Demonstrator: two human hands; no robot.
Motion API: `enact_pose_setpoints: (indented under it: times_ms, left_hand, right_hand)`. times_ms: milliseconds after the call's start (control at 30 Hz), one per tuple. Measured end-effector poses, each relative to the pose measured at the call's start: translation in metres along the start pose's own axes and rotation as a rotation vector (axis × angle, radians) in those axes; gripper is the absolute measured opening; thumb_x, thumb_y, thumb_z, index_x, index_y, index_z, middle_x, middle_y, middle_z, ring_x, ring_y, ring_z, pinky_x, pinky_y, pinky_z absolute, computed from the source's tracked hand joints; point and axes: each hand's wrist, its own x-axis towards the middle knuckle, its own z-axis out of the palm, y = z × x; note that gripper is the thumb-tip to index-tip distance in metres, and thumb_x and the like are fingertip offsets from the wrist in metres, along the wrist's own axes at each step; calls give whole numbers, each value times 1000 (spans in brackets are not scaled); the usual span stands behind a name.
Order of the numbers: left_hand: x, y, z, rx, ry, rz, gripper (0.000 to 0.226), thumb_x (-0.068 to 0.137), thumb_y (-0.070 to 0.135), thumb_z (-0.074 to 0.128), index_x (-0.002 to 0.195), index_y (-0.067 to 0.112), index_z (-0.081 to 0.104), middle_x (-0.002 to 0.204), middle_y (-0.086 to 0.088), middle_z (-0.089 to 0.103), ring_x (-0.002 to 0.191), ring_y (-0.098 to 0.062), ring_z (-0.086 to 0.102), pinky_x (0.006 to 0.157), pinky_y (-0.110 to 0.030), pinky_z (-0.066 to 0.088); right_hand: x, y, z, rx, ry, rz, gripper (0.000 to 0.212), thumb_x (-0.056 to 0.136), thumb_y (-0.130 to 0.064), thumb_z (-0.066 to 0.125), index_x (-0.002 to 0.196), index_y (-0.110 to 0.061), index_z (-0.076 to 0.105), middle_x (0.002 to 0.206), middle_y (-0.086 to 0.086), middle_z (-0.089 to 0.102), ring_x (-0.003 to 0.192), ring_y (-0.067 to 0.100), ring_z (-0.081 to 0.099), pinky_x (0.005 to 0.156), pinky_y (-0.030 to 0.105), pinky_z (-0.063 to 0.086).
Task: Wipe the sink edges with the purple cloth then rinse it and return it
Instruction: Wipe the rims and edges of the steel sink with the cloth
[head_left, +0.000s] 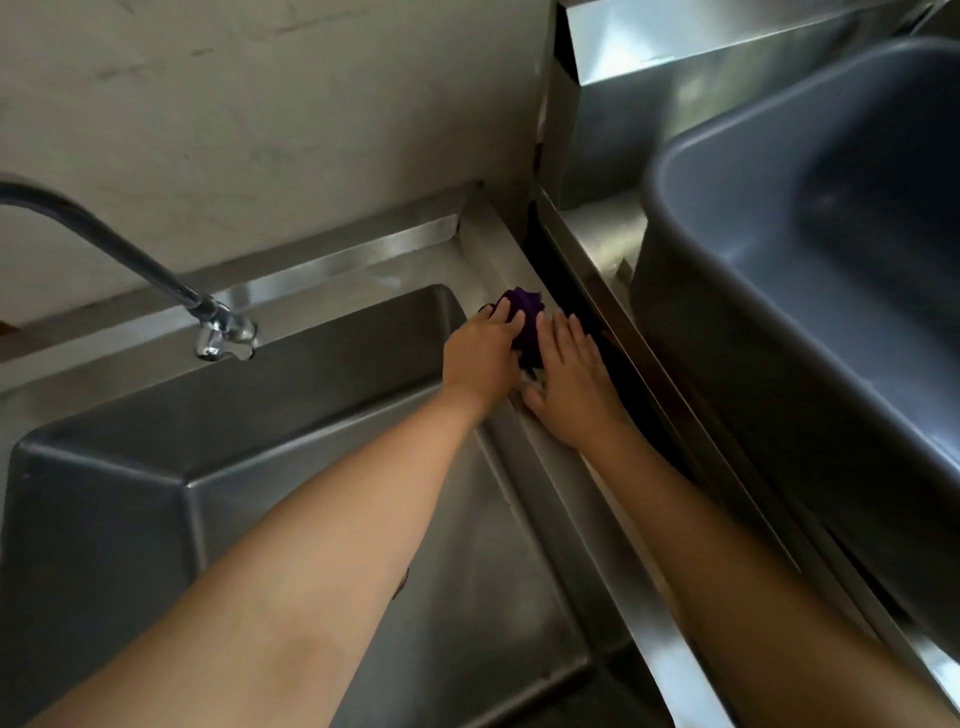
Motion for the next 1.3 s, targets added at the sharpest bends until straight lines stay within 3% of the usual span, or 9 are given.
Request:
enact_pose_setpoints:
  times_ms: [400, 733, 1100, 1300]
  left_hand:
    - [65, -45, -11, 0, 20, -53, 48, 88, 15, 53, 135, 15, 49, 146, -7, 42, 130, -27, 42, 97, -38, 42]
    - [110, -73, -14, 28, -9, -104, 51, 92, 17, 49, 142, 18, 38, 155, -5, 29, 139, -26, 30, 107, -37, 33]
    - [115, -79, -12, 95, 35, -149, 46, 90, 21, 51, 134, 12, 44, 145, -11, 40, 128, -27, 44, 92, -38, 44]
    - [105, -90, -13, 115, 47, -175, 41, 90, 20, 53, 130, 10, 47, 142, -12, 41, 127, -29, 43, 91, -40, 45]
  right_hand:
    - [89, -19, -1, -52, 27, -23, 62, 98, -27, 30, 148, -13, -4, 159, 8, -1, 146, 21, -7, 117, 35, -4]
    - [145, -29, -1, -67, 10, -29, 59, 99, -26, 26, 149, -13, -3, 159, 10, -2, 146, 24, -6, 118, 37, -3]
    - [171, -37, -2, -57, 12, -27, 59, 98, -17, 32, 149, -19, 4, 159, 11, 0, 146, 26, -5, 118, 38, -2]
    - [172, -42, 4, -186, -7, -43, 56, 98, -26, 32, 149, -32, 9, 157, 16, -10, 145, 31, -13, 117, 40, -7]
